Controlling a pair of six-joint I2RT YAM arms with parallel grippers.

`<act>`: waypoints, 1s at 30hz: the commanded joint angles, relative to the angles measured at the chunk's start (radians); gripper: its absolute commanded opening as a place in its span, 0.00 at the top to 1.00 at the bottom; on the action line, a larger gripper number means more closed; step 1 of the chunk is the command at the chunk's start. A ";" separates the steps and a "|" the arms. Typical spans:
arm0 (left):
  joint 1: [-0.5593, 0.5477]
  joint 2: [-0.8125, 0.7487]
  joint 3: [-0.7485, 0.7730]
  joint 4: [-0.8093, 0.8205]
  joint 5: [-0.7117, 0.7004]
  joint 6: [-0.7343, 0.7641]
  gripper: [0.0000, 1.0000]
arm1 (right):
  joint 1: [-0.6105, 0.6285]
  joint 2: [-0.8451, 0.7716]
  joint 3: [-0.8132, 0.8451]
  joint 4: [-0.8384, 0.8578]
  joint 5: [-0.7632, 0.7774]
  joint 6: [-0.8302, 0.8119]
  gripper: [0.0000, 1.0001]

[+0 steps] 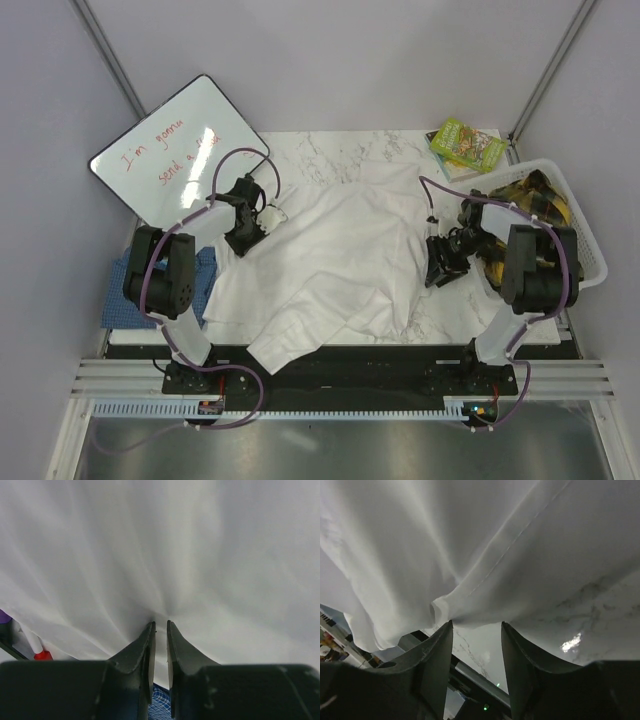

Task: Fold and stack the long sleeve shirts
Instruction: Flatten the shirt out

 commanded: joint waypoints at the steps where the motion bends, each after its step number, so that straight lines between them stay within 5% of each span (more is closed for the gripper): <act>1: 0.005 -0.008 0.033 -0.011 0.022 -0.007 0.78 | -0.006 0.099 -0.003 0.033 -0.065 -0.022 0.49; 14: 0.003 0.001 0.053 -0.008 0.025 -0.004 0.77 | 0.015 -0.035 -0.002 0.050 0.002 0.028 0.41; 28: 0.005 -0.010 0.056 -0.006 0.019 0.000 0.76 | 0.066 0.055 -0.037 0.130 0.019 0.115 0.50; 30: 0.005 -0.005 0.060 -0.008 0.020 -0.003 0.76 | 0.073 0.059 -0.034 0.136 0.014 0.124 0.62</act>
